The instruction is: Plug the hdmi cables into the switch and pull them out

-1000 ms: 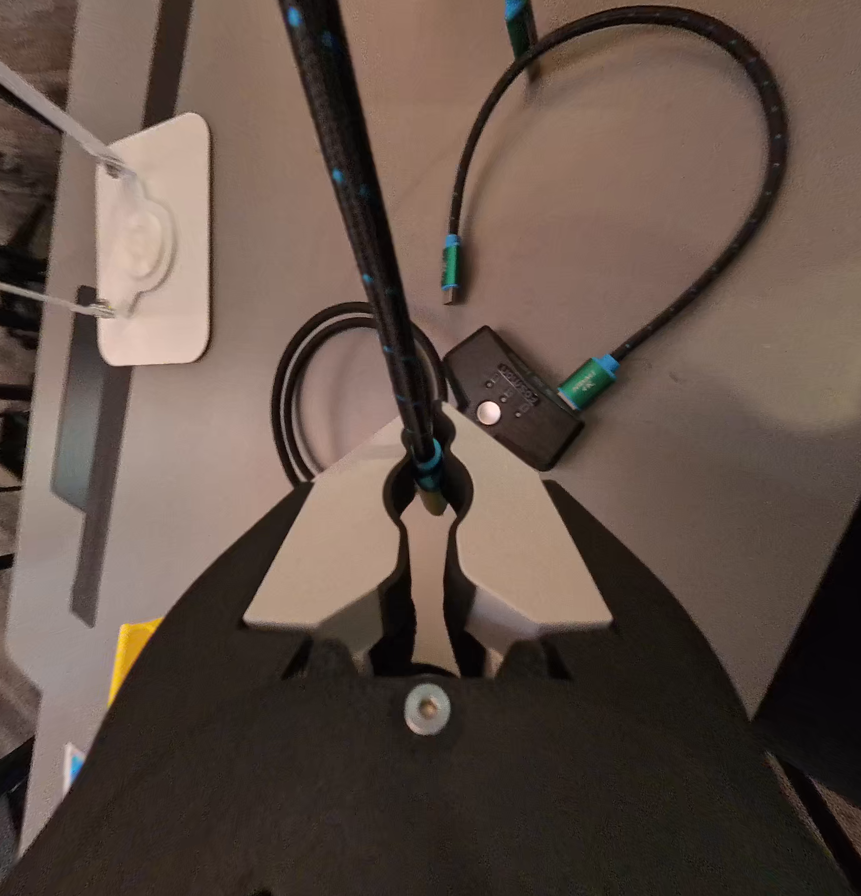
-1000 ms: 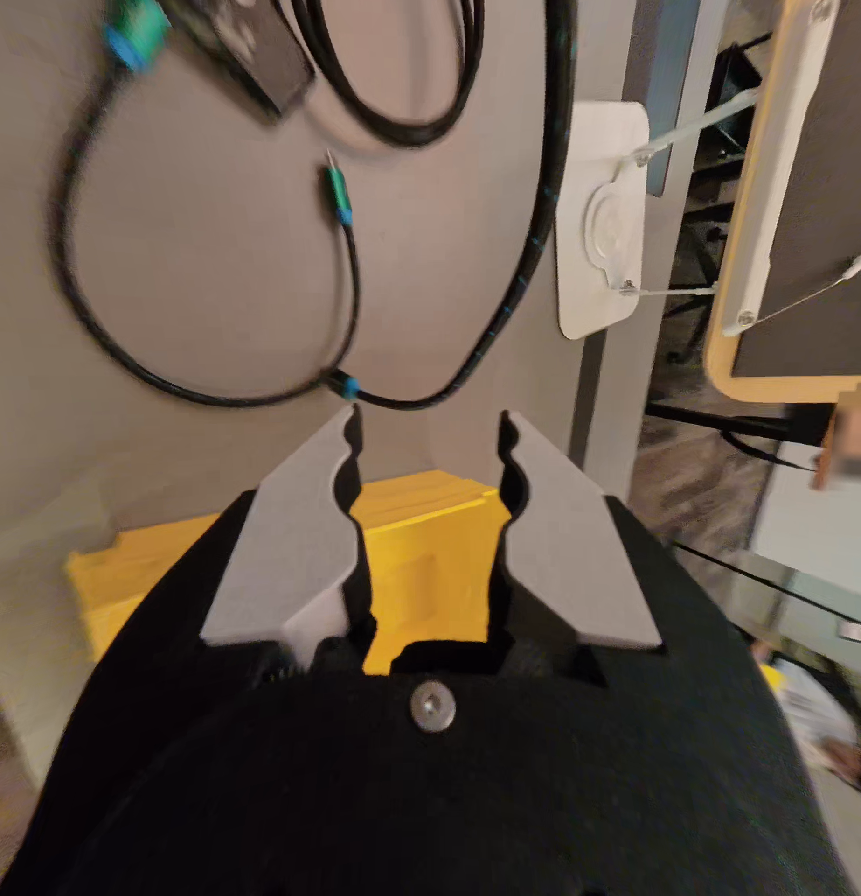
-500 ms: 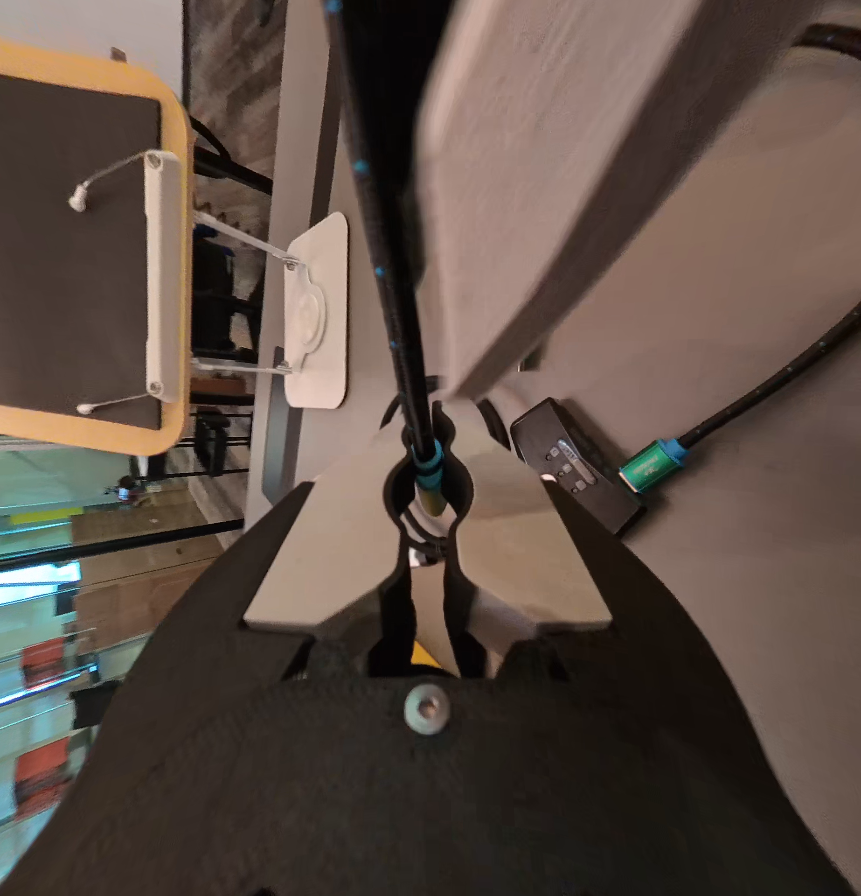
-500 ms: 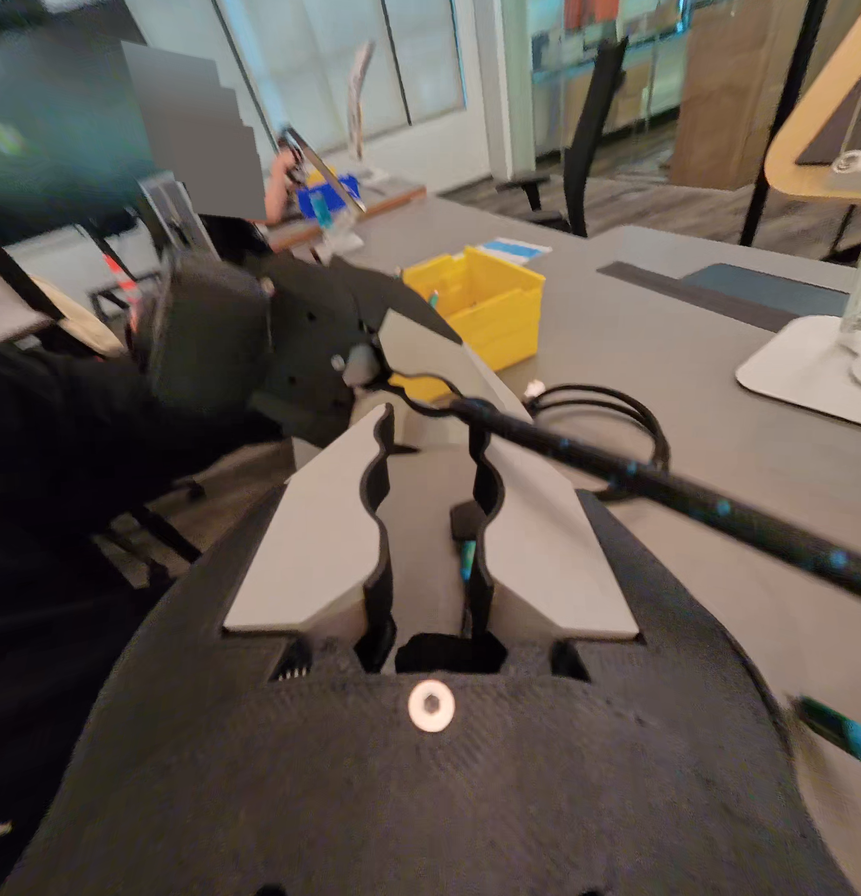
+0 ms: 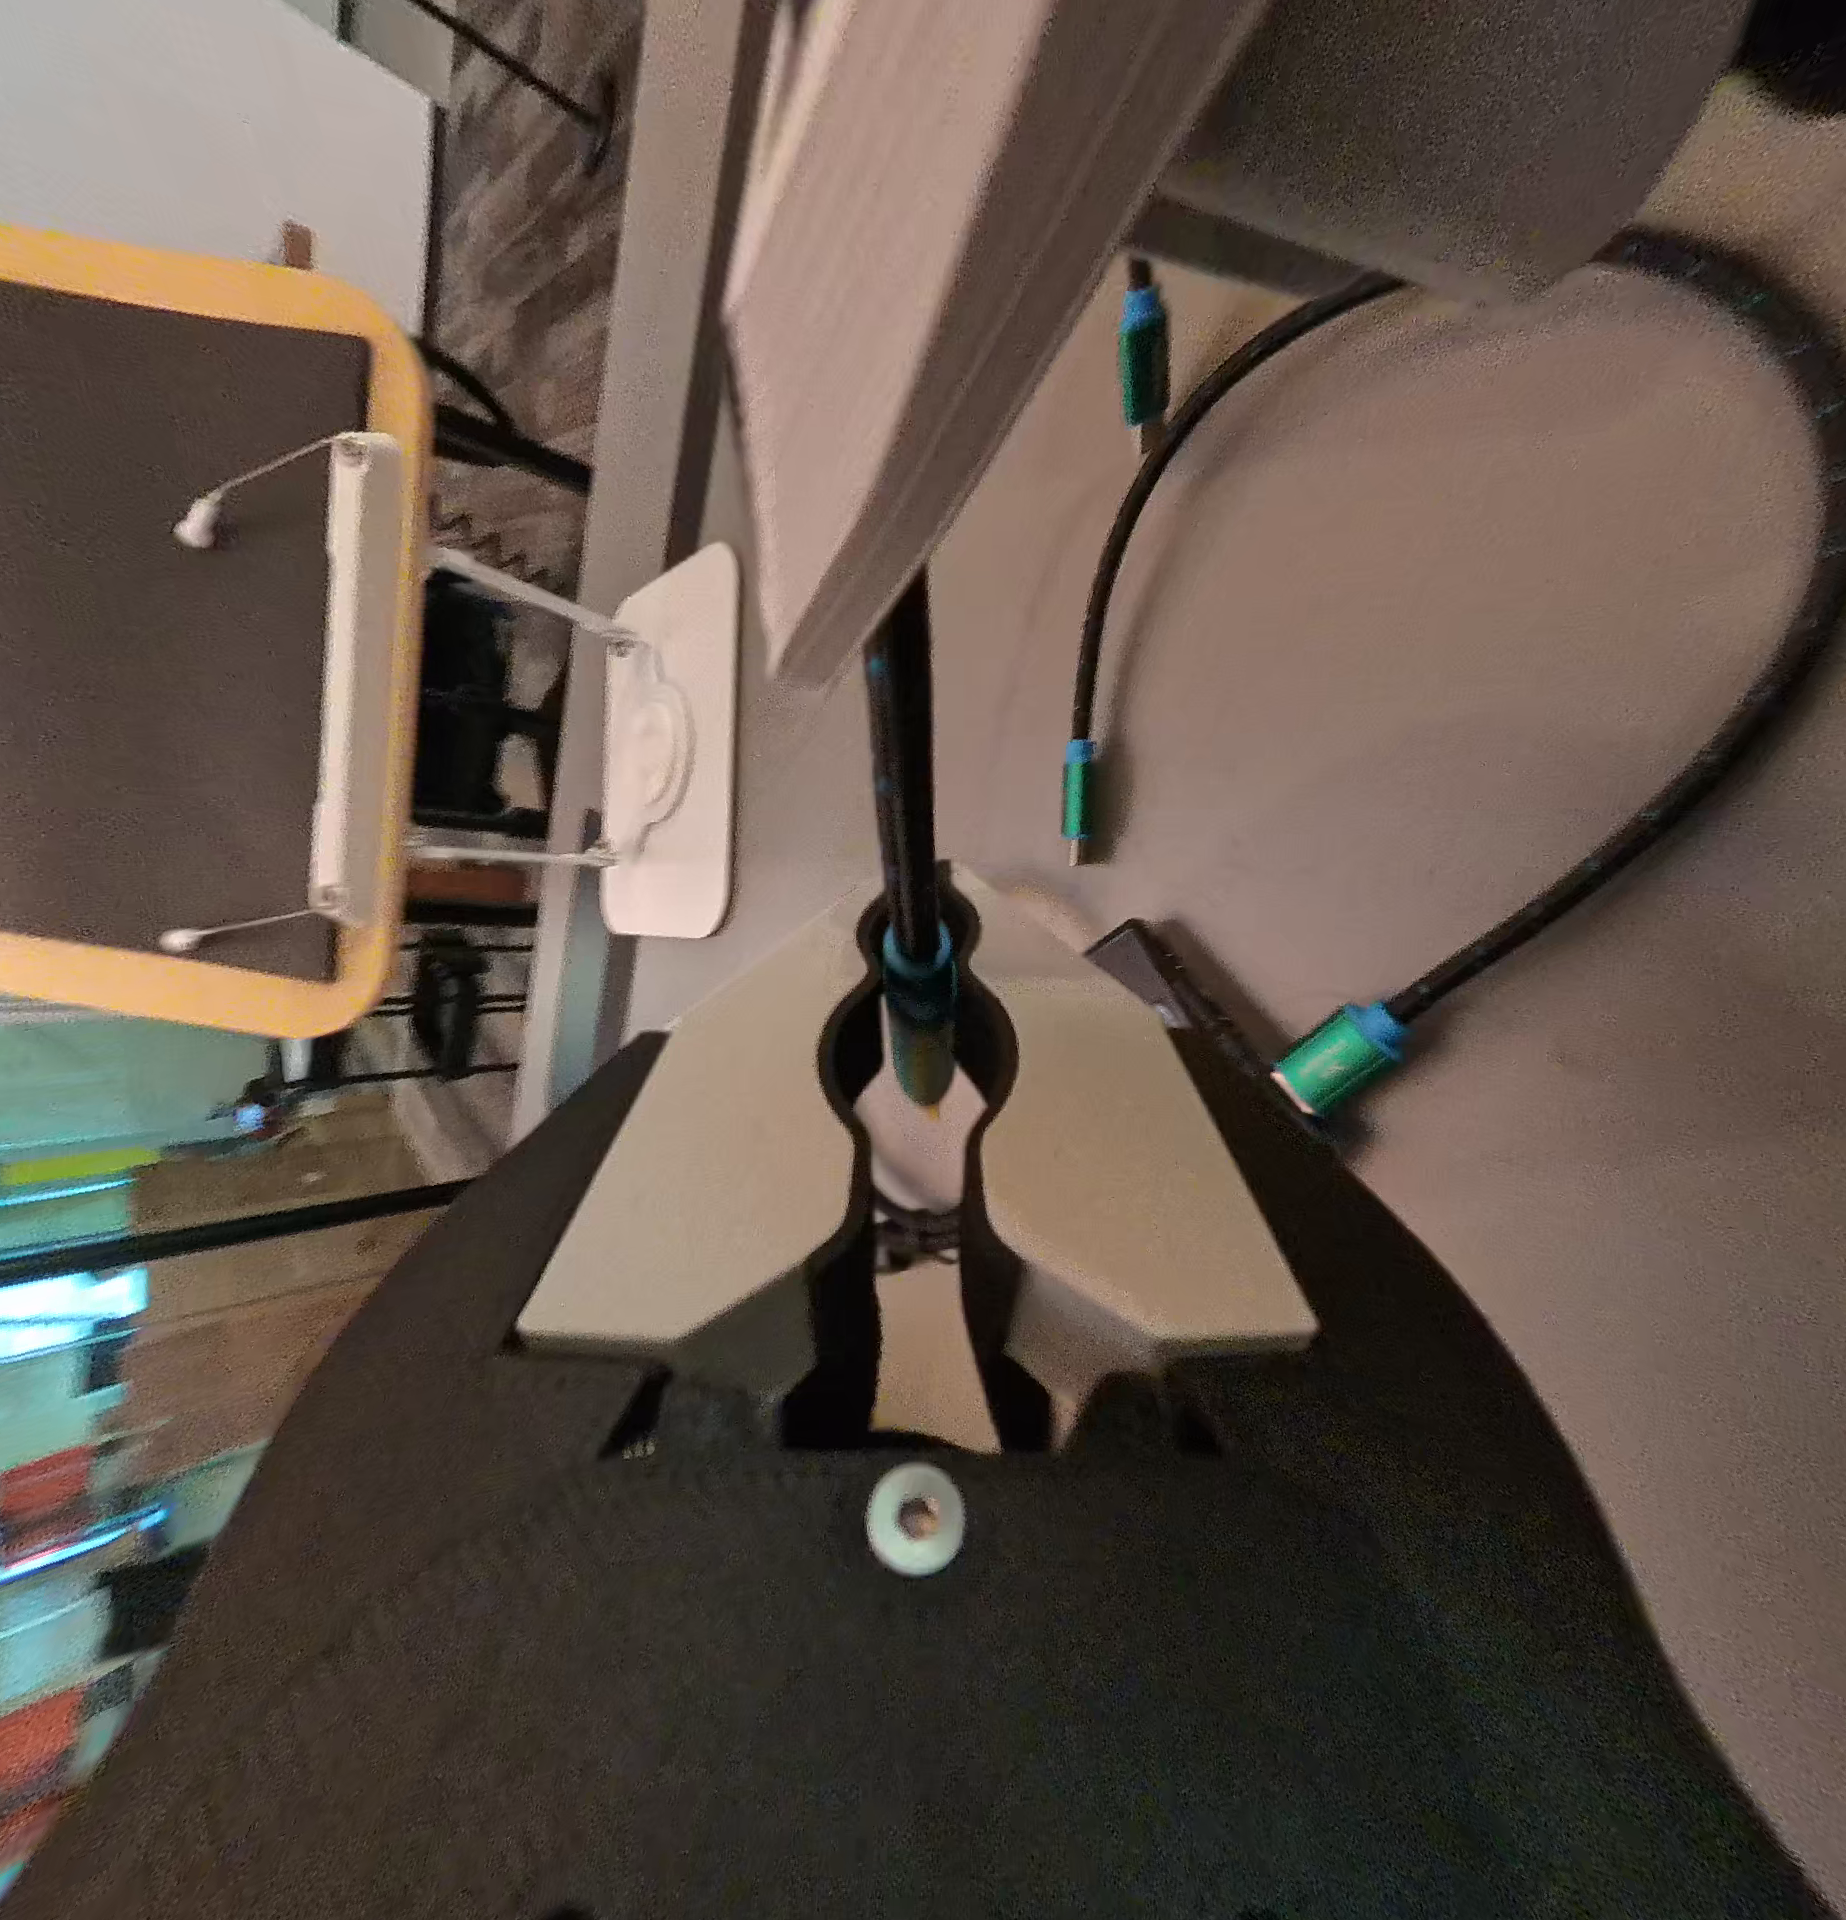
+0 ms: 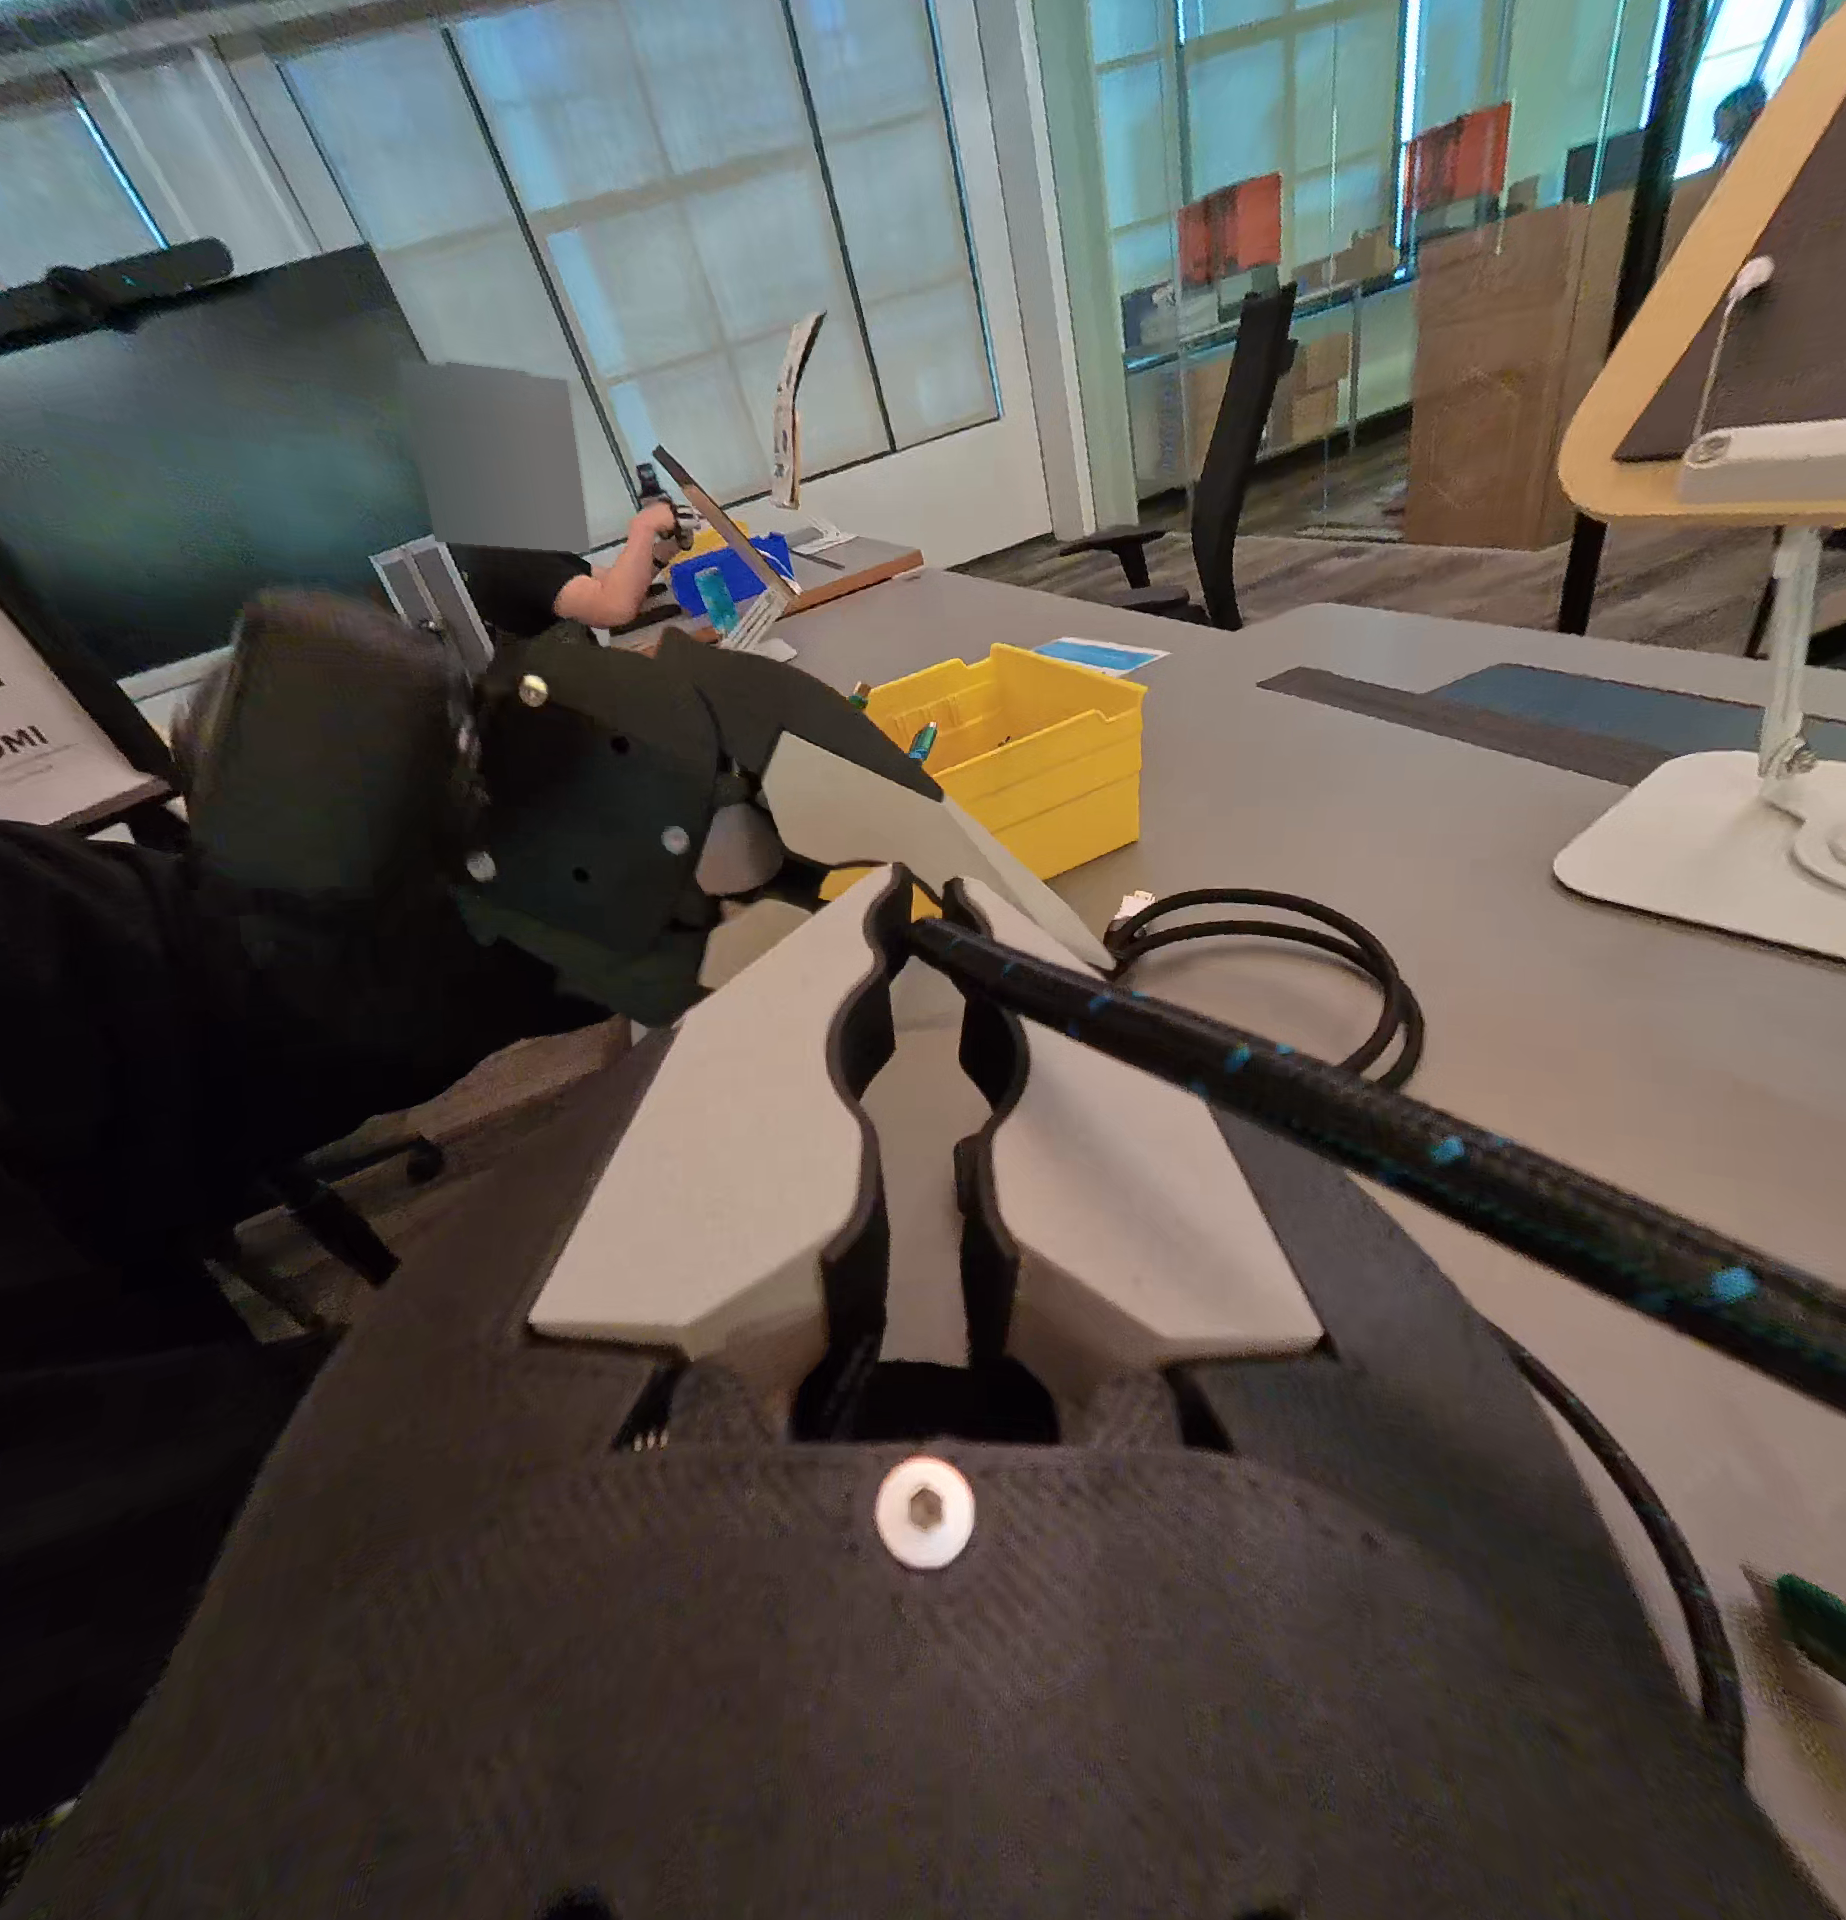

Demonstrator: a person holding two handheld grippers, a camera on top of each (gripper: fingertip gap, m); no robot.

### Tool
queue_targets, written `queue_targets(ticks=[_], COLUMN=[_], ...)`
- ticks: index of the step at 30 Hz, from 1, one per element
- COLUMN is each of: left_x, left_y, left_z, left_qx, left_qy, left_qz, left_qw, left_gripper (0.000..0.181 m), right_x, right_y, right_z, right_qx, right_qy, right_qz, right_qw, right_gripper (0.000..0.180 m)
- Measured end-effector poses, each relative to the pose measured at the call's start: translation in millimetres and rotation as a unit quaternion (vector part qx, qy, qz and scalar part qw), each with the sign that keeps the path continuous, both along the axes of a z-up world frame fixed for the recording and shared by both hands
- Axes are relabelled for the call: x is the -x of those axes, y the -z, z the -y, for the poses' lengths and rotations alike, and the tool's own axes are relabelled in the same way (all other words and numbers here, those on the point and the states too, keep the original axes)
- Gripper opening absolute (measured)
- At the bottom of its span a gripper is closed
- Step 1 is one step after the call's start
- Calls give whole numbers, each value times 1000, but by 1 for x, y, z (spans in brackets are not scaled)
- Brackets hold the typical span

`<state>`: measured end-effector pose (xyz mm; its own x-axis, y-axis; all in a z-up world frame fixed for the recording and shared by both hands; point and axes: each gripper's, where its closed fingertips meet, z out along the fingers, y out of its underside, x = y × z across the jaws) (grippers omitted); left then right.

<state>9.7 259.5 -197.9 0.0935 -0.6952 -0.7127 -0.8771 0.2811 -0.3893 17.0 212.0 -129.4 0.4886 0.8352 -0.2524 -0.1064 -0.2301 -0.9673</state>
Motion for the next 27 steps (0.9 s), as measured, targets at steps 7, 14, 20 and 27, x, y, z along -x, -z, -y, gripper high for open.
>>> queue_targets(ticks=[7,14,20,27], left_x=[11,7,8,7], left_y=[-4,-12,-25,-35], left_z=[21,47,55,58], left_qx=[243,521,648,665], left_qy=[12,57,92,118], left_qz=[167,348,429,457], left_qw=[956,777,623,579], left_gripper=[30,44,50,25], right_x=[-11,-17,-23,-24], right_y=[7,-5,-12,-11], right_z=[4,16,26,34], right_qx=[-33,-89,-134,-159], right_qy=[-13,-42,-57,-77], right_qz=[-11,-35,-39,-44], right_qw=[999,994,989,983], right_gripper=[3,3,3,3])
